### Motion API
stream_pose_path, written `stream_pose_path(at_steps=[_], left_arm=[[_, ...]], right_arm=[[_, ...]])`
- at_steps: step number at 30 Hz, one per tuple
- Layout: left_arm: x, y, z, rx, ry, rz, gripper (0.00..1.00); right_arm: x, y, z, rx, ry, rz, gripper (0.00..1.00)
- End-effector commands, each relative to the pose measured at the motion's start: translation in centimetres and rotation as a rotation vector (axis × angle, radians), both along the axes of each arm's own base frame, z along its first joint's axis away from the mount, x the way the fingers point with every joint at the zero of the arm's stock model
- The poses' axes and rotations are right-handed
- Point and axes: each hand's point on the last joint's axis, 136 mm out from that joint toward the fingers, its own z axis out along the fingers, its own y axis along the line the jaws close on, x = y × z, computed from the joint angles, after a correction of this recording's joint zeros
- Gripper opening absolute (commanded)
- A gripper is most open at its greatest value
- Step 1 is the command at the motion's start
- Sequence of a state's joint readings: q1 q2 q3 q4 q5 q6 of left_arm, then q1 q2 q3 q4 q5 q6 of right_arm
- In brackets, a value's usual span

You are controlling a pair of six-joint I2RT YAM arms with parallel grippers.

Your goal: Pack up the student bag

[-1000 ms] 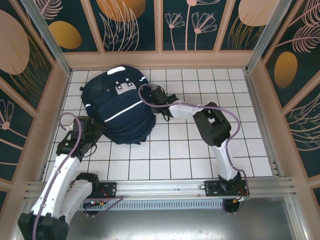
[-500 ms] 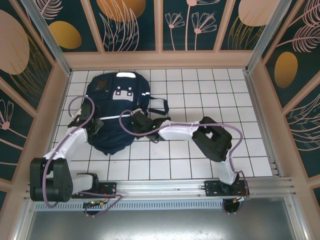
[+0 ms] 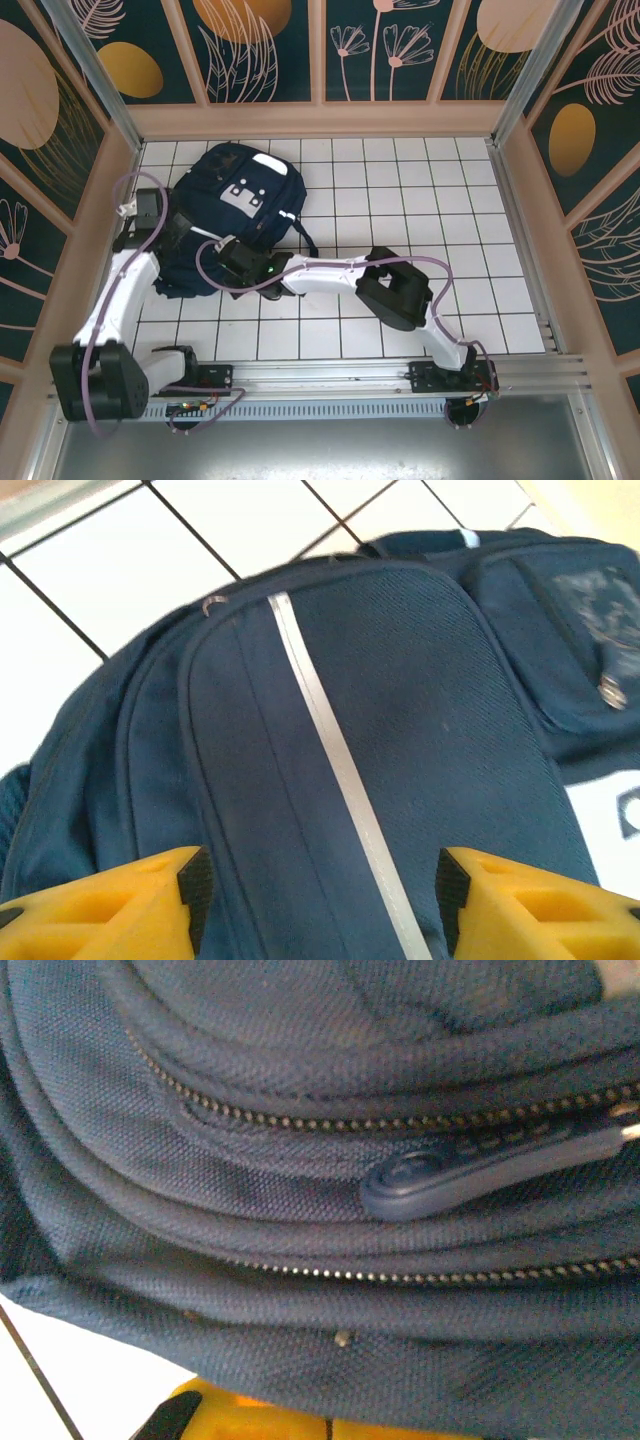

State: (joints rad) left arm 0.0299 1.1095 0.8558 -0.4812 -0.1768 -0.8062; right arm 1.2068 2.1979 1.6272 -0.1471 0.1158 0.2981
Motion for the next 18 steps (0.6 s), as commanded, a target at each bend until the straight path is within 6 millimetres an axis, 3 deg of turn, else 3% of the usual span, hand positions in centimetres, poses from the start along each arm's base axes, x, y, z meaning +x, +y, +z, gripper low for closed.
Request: stream_pose_path(at_steps=[1,8,18], left_arm=[[-4.1,-2.4,-3.2,-0.173,0.089,0.002,0.61],[-7.4,-5.9,-7.0,-0.474,0.067,0.052,0.6],[-8.6,-6.6,-10.3,-0.586,0.069,0.12,0.58]], right_arm=[[1.0,1.1,1.4,0.062,0.006,-0.01,0.0],[1.3,1.6,1.4,0.077,0.016,-0.006,0.0],[1.5,1.7,1.5,0.083,0.018,-0.014,0.0]])
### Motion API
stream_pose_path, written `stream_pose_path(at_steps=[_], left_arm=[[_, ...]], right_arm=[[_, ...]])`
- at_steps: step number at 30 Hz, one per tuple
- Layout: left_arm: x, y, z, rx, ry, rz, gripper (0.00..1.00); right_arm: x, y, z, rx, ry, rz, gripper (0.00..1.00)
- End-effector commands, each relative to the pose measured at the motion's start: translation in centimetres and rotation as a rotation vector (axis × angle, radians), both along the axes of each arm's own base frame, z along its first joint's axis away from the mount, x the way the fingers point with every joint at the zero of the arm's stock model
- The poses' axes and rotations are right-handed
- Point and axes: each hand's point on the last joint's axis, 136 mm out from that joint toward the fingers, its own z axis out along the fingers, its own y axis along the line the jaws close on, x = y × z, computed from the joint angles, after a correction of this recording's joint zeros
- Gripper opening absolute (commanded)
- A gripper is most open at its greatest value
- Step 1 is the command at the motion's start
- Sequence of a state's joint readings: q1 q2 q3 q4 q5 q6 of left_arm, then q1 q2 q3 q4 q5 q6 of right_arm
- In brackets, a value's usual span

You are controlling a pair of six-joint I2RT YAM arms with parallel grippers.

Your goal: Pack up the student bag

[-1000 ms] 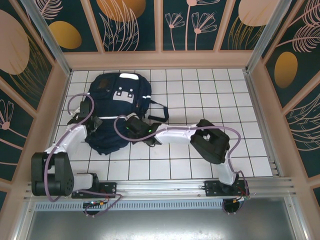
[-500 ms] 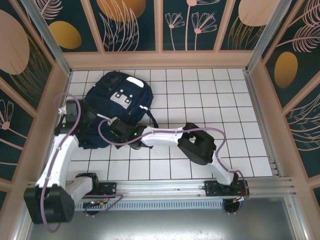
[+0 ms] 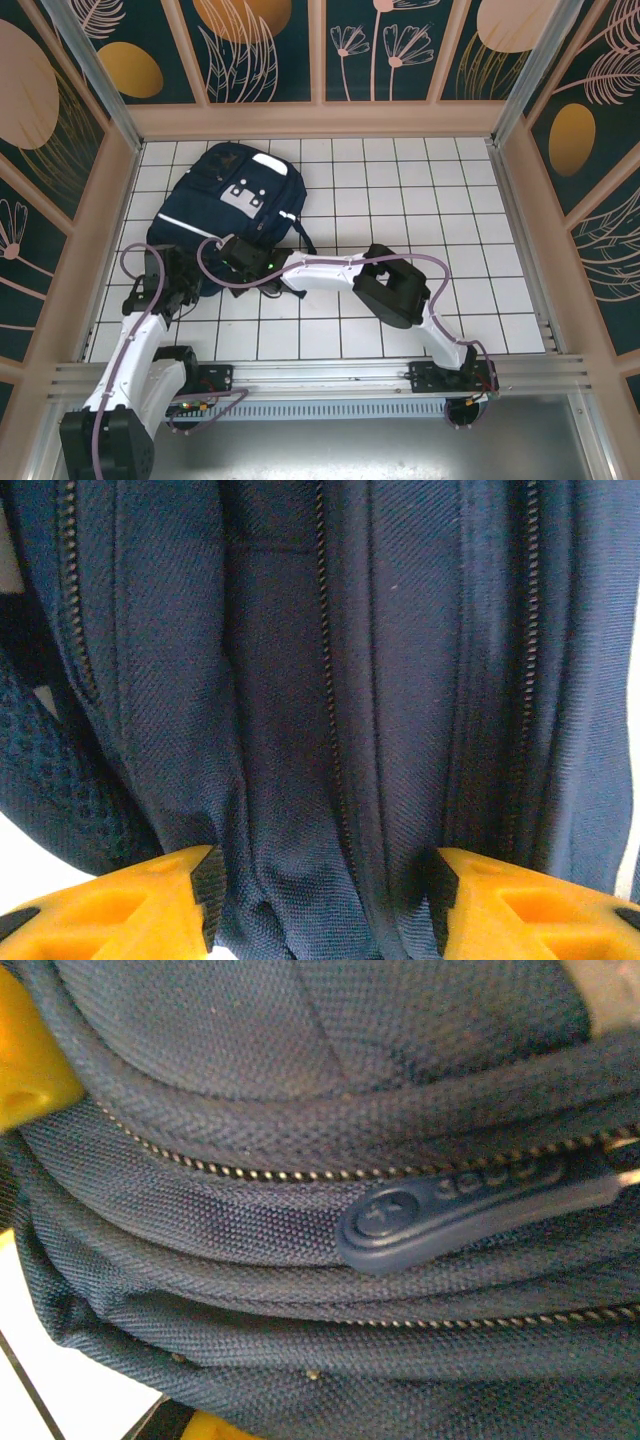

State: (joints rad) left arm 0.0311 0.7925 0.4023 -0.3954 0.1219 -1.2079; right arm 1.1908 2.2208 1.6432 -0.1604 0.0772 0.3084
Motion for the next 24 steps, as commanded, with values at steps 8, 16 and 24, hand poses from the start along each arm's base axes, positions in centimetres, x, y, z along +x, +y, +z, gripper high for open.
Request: stream_pose_path(at_steps=[8,16,24], left_arm=[[-2.3,-0.5,1.4,-0.038,0.047,0.005,0.6],[-3.6,-2.1,0.6,-0.162,0.025,0.011,0.55],[-2.5,-1.8,-1.5,-0.155,0.015,0.028,0.55]], right_arm=[[1.5,2.0,2.5,0.091,-0.019,-0.024,0.0],[1.5,1.9,2.4,0.089,-0.016,-0.027,0.0],[1.1,2.0,2.6,0.094,-0.016,-0.027,0.0]])
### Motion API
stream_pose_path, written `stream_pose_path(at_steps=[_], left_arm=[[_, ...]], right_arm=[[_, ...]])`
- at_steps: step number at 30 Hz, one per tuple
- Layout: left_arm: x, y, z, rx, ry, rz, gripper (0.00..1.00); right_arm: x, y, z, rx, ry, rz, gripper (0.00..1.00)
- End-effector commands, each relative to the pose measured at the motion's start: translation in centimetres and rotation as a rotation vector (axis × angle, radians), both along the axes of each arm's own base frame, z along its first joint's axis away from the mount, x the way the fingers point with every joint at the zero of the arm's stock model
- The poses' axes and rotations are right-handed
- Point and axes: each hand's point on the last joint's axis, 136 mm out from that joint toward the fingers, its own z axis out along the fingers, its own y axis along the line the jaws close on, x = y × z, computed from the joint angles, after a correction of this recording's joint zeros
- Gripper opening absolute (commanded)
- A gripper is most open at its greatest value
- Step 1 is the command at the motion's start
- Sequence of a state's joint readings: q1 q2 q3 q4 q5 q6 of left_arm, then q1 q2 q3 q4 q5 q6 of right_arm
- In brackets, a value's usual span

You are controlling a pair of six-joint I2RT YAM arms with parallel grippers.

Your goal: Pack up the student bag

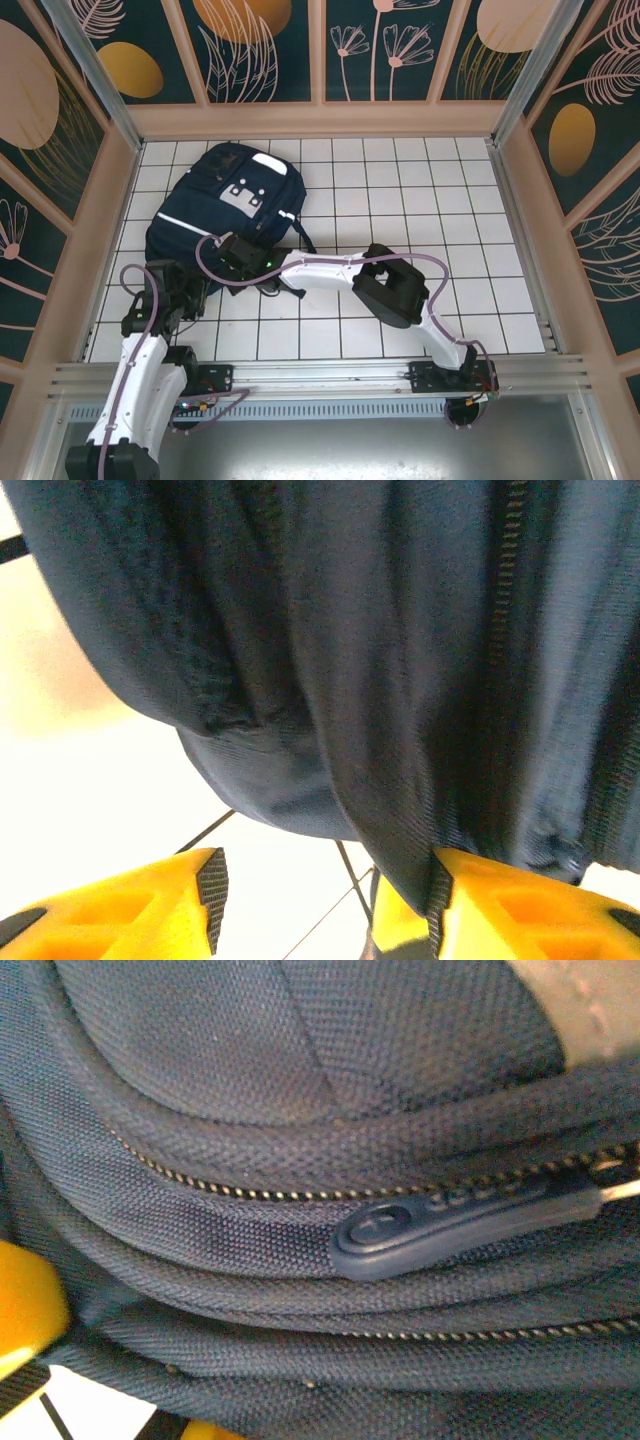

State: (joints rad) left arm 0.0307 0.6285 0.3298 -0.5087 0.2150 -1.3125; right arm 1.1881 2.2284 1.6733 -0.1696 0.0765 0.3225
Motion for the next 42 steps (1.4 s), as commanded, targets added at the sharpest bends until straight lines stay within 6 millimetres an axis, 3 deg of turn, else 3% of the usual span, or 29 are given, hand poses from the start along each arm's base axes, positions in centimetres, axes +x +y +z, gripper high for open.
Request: stream_pose_path(at_steps=[1,2,3,4,5,6,11,16,19,25,33,37,42], left_arm=[[0.9,0.4,-0.5,0.009,-0.022,0.023,0.51],[1.1,0.8,-0.3,0.035,-0.029,0.029,0.42],[1.3,1.2,0.0,0.059,-0.036,0.037,0.25],[1.4,1.6,0.3,0.084,-0.037,0.047,0.14],[1.3,2.0,0.6,0.109,-0.035,0.051,0.04],[1.2,2.5,1.0,0.141,-0.029,0.059,0.0],[0.5,4.1,2.2,0.251,0.004,0.066,0.0],[0.3,4.7,3.0,0.289,-0.006,0.082,0.0],[0.7,4.2,3.2,0.269,-0.036,0.061,0.0],[2.5,1.1,3.9,0.129,-0.127,-0.041,0.0],[4.8,-4.2,7.8,-0.084,-0.305,-0.137,0.0],[5.9,-7.7,9.5,-0.15,-0.355,-0.176,0.0],[7.9,-12.1,11.4,-0.171,-0.388,-0.23,0.0]], right_arm=[[0.7,1.5,2.1,0.078,-0.022,-0.014,0.0],[0.7,1.4,2.1,0.076,-0.022,-0.017,0.0],[0.7,1.2,2.1,0.072,-0.025,-0.022,0.0],[0.8,1.0,2.0,0.064,-0.03,-0.03,0.0],[1.1,0.6,2.0,0.059,-0.035,-0.041,0.0],[1.4,0.1,1.9,0.053,-0.041,-0.052,0.0],[4.5,-4.0,1.4,0.02,-0.056,-0.155,0.0],[9.6,-10.9,0.8,-0.043,-0.082,-0.341,0.0],[11.5,-14.7,0.5,-0.049,-0.07,-0.425,0.0],[14.1,-18.6,1.3,-0.063,-0.096,-0.507,0.0],[18.6,-22.6,2.8,-0.084,-0.13,-0.59,0.02],[19.9,-23.9,4.3,-0.078,-0.147,-0.612,0.35],[19.8,-25.8,7.0,-0.044,-0.173,-0.653,0.5]])
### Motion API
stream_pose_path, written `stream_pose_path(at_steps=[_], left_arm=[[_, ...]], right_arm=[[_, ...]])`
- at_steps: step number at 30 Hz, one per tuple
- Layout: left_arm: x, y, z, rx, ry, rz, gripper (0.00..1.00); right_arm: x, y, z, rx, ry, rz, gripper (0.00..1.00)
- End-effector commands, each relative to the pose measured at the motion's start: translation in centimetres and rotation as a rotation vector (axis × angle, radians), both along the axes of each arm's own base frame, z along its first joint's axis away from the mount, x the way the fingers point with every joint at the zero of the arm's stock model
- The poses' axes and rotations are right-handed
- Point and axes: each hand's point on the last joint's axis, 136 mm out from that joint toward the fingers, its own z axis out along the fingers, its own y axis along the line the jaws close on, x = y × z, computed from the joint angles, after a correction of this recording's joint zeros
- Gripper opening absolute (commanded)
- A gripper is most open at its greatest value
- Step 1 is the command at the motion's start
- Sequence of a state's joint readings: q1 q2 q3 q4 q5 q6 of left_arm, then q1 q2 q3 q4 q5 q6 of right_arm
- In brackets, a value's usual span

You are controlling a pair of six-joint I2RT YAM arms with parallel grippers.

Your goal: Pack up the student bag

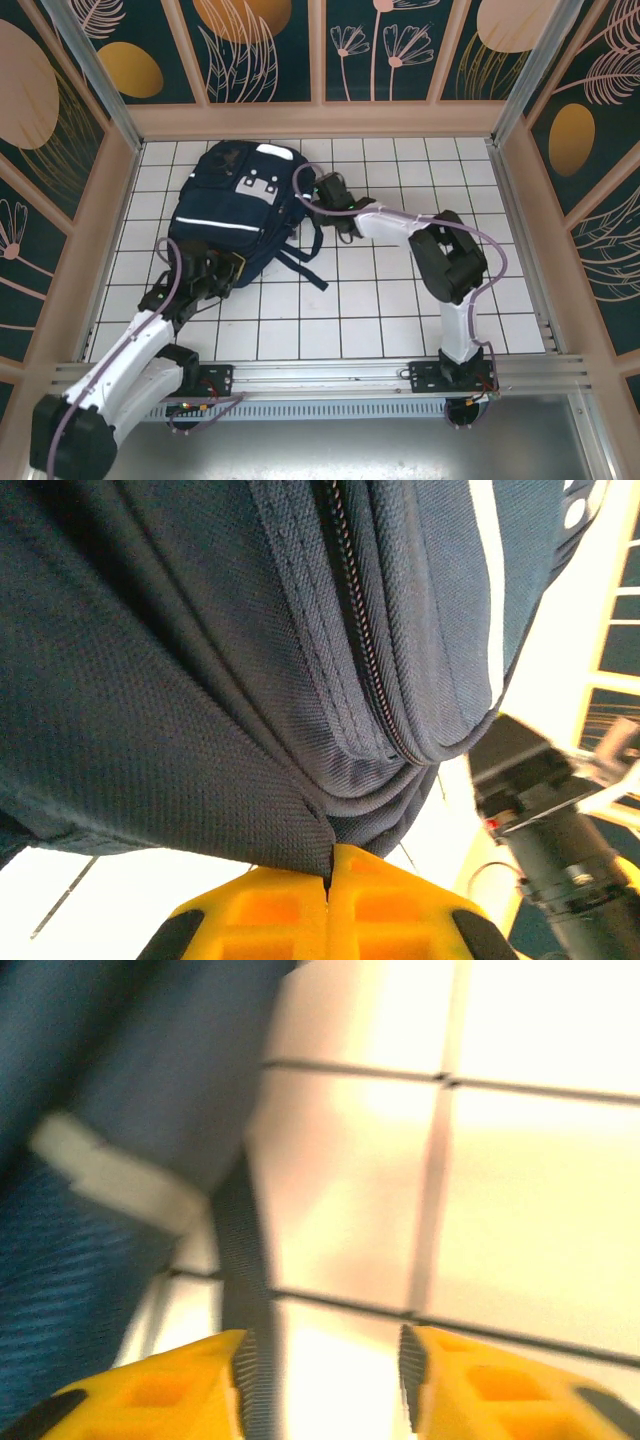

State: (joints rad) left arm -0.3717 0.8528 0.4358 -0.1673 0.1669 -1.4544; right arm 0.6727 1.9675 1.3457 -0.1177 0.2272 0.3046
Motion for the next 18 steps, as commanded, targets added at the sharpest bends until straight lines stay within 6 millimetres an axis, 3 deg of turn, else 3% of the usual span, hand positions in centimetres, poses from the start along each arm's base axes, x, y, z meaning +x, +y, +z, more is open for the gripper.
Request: stream_pose_path(at_steps=[1,7,11,15,17,18], left_arm=[[3.9,-3.3,6.6,-0.107,-0.197,0.025,0.0],[6.7,-10.1,8.8,-0.121,-0.225,-0.086,0.0],[8.2,-14.0,9.0,-0.113,-0.229,-0.161,0.0],[9.7,-17.2,9.0,-0.105,-0.223,-0.214,0.02],[10.3,-17.8,9.6,-0.068,-0.23,-0.239,0.29],[10.4,-17.7,9.8,-0.04,-0.235,-0.245,0.44]], right_arm=[[-0.2,-1.5,5.6,0.023,-0.102,-0.056,0.53],[-1.7,-6.1,9.5,0.049,-0.168,-0.157,0.71],[-2.9,-9.3,11.7,0.066,-0.213,-0.224,0.8],[-4.1,-12.6,13.7,0.115,-0.257,-0.289,0.97],[-4.8,-13.3,14.4,0.147,-0.275,-0.292,0.99],[-4.7,-14.7,14.6,0.158,-0.286,-0.319,0.99]])
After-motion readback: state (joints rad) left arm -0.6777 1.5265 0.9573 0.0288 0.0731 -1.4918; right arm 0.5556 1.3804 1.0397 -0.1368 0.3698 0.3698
